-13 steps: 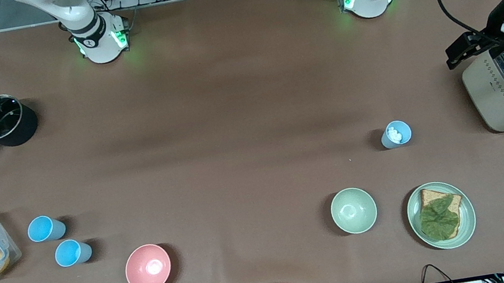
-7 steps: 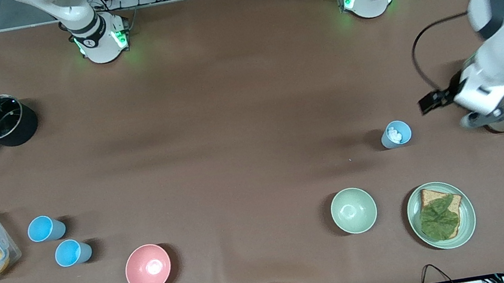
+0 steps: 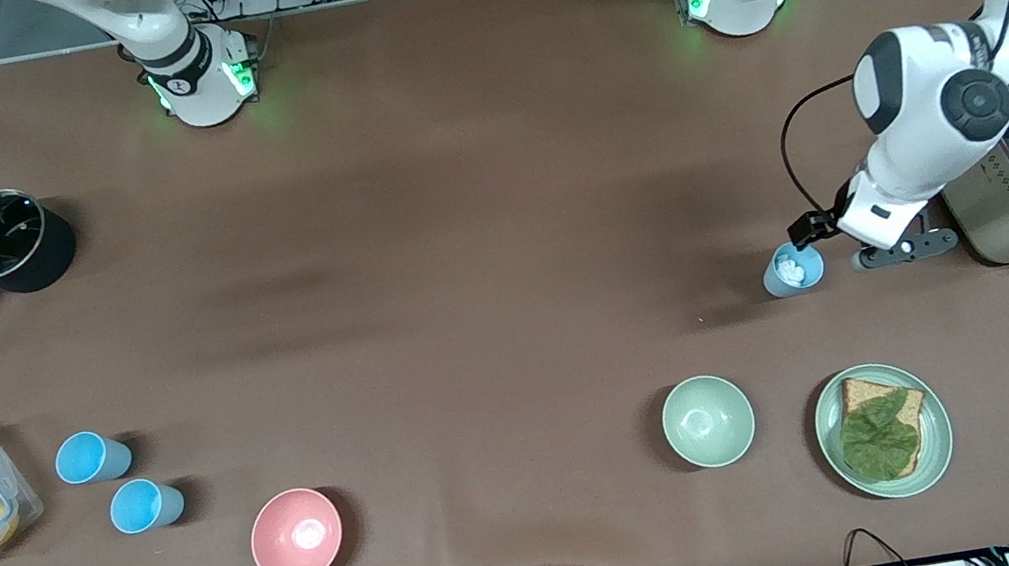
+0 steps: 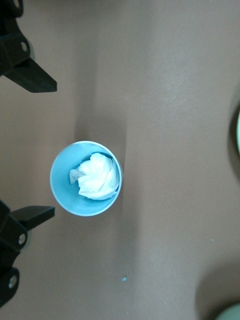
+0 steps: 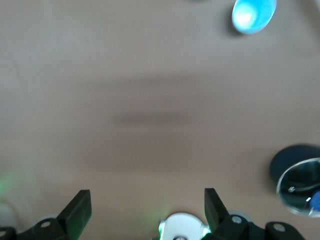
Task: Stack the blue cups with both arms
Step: 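Grasp the tissue cup with the left gripper while the right gripper reaches cups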
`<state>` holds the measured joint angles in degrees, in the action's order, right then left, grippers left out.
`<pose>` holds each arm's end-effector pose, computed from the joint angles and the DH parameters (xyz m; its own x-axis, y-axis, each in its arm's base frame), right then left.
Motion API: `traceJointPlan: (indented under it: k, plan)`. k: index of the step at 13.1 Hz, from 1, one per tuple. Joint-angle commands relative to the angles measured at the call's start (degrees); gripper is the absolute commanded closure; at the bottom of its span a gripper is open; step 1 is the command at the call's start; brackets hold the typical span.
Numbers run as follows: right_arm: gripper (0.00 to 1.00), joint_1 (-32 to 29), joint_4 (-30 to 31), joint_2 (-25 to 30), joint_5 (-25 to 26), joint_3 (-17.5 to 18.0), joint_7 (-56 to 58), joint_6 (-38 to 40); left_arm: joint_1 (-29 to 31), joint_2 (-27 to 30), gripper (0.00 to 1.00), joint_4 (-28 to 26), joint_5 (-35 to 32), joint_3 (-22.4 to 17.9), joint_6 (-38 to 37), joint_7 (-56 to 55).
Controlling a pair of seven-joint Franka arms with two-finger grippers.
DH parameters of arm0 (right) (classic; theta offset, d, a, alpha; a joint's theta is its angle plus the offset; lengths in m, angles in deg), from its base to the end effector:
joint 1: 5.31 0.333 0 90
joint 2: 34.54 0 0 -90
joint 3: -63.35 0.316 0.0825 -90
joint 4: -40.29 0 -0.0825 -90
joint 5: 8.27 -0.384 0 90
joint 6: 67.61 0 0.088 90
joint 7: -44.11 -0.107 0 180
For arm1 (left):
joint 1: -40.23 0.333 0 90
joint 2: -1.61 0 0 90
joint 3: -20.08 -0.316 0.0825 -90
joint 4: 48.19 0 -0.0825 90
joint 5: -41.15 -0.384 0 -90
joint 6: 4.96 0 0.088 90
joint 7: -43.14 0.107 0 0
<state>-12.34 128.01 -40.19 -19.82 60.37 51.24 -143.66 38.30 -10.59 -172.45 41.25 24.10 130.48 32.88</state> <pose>0.5498 -0.0702 0.5733 0.9638 0.0009 -0.2665 -0.0626 -0.9712 -0.2297 0.5549 -0.0575 0.2946 0.9968 0.0777 -0.0199 0.0780 -0.9969 0.0127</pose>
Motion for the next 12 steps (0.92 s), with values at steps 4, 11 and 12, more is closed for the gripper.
traceJointPlan:
  k: [4, 11, 12]
  plan:
    - [0.00, -1.8, 1.1, -8.4, 0.0, 0.4, 5.1, -2.4, 1.2, -4.3, 0.08, -0.1, -0.5, 0.2, 4.6, 1.4]
    - [0.00, 2.9, 4.5, -19.6, 10.1, 0.4, 9.4, -30.0, 1.3, -6.6, 1.00, 1.4, -0.5, 0.3, 5.1, 2.1]
    - [0.00, 3.4, 4.3, -19.8, 11.7, 0.4, 9.7, -30.2, 1.3, -7.0, 1.00, 2.0, -0.5, 0.3, 5.1, 2.8]
